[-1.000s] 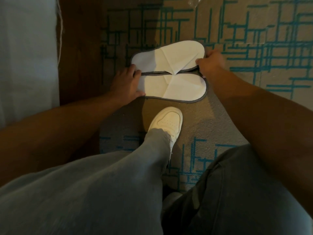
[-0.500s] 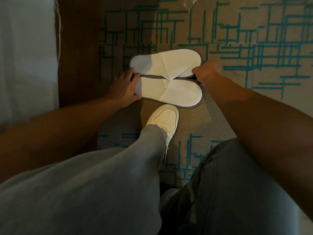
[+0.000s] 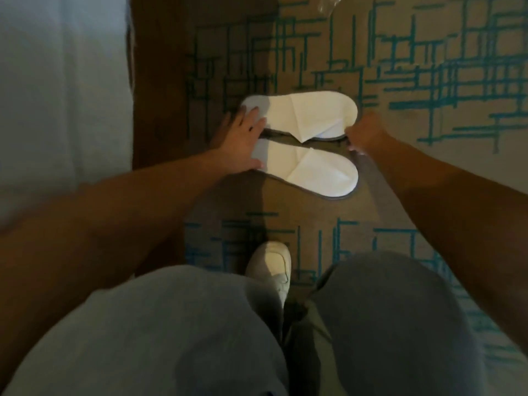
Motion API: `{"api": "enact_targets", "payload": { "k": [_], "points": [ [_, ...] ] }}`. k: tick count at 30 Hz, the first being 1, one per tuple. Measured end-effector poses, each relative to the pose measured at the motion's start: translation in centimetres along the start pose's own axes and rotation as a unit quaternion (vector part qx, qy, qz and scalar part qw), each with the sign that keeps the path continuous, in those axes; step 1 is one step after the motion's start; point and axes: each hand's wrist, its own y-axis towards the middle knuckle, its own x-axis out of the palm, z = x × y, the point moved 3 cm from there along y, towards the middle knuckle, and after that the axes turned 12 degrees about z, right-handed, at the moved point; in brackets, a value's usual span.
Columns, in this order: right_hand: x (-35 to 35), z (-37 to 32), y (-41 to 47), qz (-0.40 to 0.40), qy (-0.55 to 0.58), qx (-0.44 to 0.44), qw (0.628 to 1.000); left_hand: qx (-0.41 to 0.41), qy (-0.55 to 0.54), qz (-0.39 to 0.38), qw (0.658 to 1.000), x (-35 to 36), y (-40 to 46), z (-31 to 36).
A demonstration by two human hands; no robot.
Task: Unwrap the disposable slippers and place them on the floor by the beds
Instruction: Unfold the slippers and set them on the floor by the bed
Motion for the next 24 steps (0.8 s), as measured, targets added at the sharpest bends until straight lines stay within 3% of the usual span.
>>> {"api": "enact_targets", "payload": {
  "k": [3,9,12,14,17,21,24],
  "points": [
    [-2.0,-2.9,-4.2,0.002,0.008,0.005,1.0,0.006,-0.021,0.054,0.998,2.0,1.0,0.3],
    [-3.7,0.0,-8.1,-0.021,-0.043,0.031,0.998,0.014,-0.042,0.078,0.996,3.6,0.7,0.7],
    [-3.4,1.0,-9.5,-0.017,-0.061,-0.028,0.998,0.004,-0.055,0.076,0.996,3.6,0.6,1.1],
    [-2.6,1.2,-10.9,-0.007,-0.111,-0.072,0.991,0.006,-0.046,0.07,0.996,3.5,0.5,1.1],
    [-1.2,2.1,-12.4,-0.03,-0.22,-0.072,0.972,0.005,-0.035,0.067,0.997,3.0,0.0,1.2],
    [-1.8,1.4,-11.7,0.017,-0.059,-0.027,0.998,-0.012,-0.027,0.068,0.997,3.1,-2.1,1.7],
    [-2.1,-0.8,-11.1,0.044,-0.072,-0.086,0.993,-0.034,-0.039,0.07,0.996,4.1,-4.1,1.4]
  ]
}}
